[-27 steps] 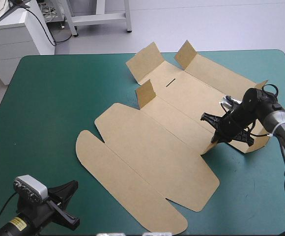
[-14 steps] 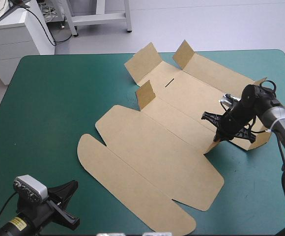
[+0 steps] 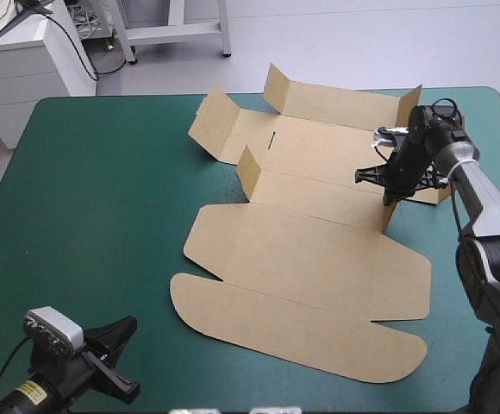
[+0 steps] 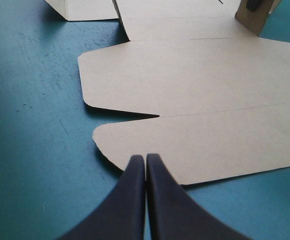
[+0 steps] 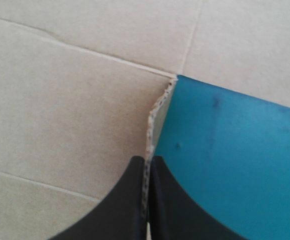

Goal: Fold the box

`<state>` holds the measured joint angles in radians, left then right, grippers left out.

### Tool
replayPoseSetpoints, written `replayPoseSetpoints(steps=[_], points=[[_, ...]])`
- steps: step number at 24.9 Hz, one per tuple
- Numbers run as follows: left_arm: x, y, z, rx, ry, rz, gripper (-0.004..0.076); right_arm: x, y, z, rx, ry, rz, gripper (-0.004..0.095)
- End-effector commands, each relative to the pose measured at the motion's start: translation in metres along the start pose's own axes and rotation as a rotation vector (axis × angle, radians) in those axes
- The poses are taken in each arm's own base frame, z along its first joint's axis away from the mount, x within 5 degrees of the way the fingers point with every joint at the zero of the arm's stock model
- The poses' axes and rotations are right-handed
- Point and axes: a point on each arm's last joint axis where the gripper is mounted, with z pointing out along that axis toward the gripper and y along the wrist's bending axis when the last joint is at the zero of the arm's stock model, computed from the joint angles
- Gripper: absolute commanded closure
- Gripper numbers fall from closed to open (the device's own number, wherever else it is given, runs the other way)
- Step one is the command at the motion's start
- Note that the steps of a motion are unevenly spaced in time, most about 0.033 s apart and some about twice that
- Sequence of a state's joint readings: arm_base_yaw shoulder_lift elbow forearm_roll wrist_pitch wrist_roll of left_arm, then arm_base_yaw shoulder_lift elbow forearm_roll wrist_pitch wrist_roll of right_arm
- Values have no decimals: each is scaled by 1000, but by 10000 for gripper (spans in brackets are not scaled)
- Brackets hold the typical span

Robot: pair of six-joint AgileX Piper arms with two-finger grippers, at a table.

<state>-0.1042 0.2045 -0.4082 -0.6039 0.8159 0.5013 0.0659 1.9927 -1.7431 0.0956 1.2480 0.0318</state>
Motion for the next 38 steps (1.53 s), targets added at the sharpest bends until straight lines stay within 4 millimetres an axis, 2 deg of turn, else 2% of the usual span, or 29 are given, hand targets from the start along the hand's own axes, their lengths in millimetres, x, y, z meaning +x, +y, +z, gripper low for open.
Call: replayPoseSetpoints(steps=[1, 2, 3, 4, 5, 7, 11, 20, 22, 27, 33, 38], points=[[-13, 0, -1, 0, -70, -29, 732, -19, 20, -11, 5, -79, -270, 919], [-13, 0, -1, 0, -70, -29, 732, -23, 28, -7, 19, -81, -333, 919], [-13, 0, -1, 0, -70, -29, 732, -30, 43, -1, 42, -89, -445, 919], [-13, 0, -1, 0, -70, -29, 732, -38, 57, 5, 19, -126, -490, 919], [-13, 0, -1, 0, -70, -29, 732, -41, 64, 8, -6, -134, -513, 919], [-13, 0, -1, 0, -70, -29, 732, -47, 83, 5, -47, -167, -584, 919], [-13, 0, -1, 0, -70, -29, 732, -46, 115, -16, -92, -240, -695, 916], [-13, 0, -1, 0, -70, -29, 732, -28, 160, -27, -139, -296, -1092, 916], [-13, 0, -1, 0, -70, -29, 732, -17, 181, -31, -146, -312, -1216, 916], [-13, 0, -1, 0, -70, -29, 732, 5, 218, -41, -128, -344, -1456, 924], [-12, 0, -1, 1, -69, -37, 732, 29, 251, -50, -258, -394, -1558, 927], [-12, 0, -1, 5, -68, -40, 732, 34, 257, -57, -305, -425, -1594, 927]])
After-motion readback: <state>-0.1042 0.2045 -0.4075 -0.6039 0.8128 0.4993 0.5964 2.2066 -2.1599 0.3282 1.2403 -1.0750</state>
